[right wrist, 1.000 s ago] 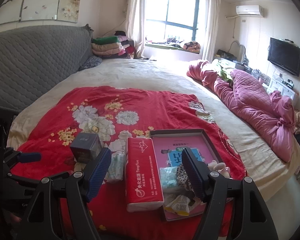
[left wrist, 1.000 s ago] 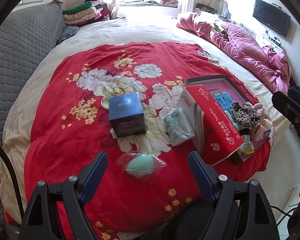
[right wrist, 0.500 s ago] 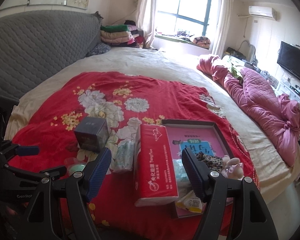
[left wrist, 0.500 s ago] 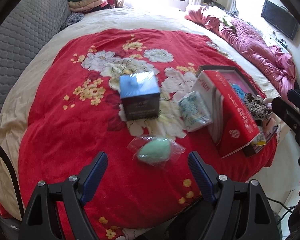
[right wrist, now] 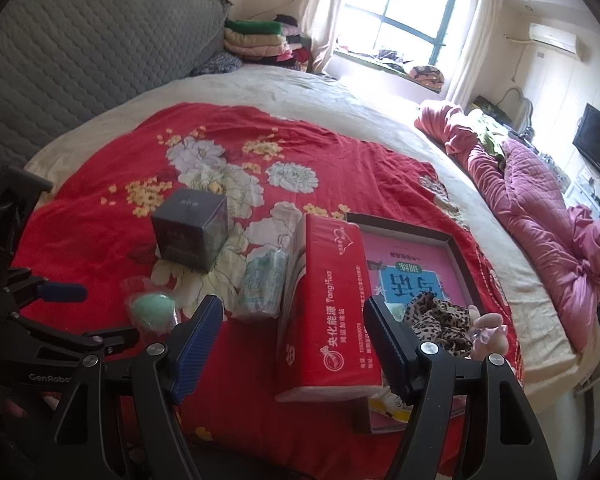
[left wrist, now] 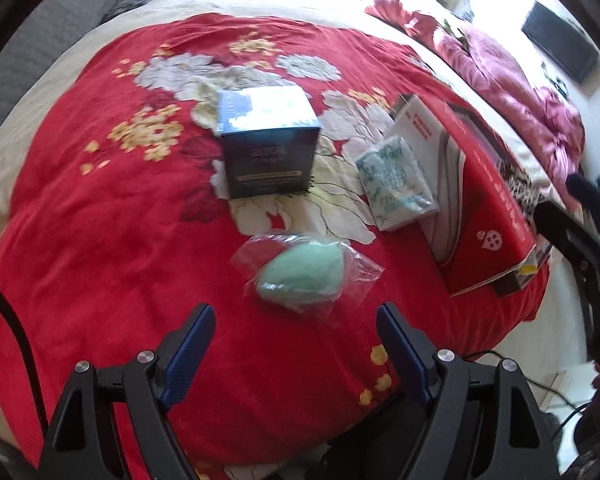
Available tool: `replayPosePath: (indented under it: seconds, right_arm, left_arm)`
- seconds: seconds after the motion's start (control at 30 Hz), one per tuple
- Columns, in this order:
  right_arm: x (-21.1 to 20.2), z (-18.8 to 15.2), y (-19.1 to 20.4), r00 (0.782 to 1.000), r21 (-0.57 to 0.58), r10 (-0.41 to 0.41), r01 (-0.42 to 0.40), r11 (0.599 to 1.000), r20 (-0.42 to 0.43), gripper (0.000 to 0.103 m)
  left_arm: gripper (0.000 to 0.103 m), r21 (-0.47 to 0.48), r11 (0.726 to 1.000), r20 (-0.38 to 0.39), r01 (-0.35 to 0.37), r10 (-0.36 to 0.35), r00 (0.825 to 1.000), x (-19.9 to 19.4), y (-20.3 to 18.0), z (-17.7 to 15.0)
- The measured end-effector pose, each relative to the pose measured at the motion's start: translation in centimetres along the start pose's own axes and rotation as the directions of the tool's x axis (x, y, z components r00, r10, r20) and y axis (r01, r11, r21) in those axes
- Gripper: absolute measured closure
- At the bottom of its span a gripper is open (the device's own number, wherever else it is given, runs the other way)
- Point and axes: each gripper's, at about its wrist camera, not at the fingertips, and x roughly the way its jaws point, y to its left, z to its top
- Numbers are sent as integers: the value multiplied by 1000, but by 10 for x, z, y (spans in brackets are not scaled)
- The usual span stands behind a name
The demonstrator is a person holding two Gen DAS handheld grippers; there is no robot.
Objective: Organize soft objects
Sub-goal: 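Grasp the bagged green sponge with the left gripper while the right grasps the tissue pack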
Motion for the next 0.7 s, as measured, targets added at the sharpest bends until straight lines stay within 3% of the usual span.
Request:
replayPosePath:
  seconds: [0.27, 0.47, 0.5, 0.63, 0.7]
  right_arm:
    - [19, 1, 2, 999, -47, -17, 15, 999, -38, 29]
    - [43, 9, 16, 996, -152, -38, 25, 988, -79, 29]
    - [48, 10, 20, 996, -192, -48, 32, 981, -80, 29]
    - [66, 10, 31, 990, -272, -38, 0, 962, -133, 29]
    - [73, 6, 41, 988, -364, -77, 23, 931, -135, 29]
  left_arm:
    - [21, 20, 999, -74, 27, -25, 997, 43, -3, 14]
    - [21, 4, 999, -100, 33, -33, 994, 65, 6, 22]
    - [23, 6, 999, -93, 43, -42, 995, 67, 8, 24]
    - [51, -21, 997, -79, 73, -75, 994, 69, 20, 31]
    - [52, -50, 993, -72, 111, -115, 991, 68, 30, 35]
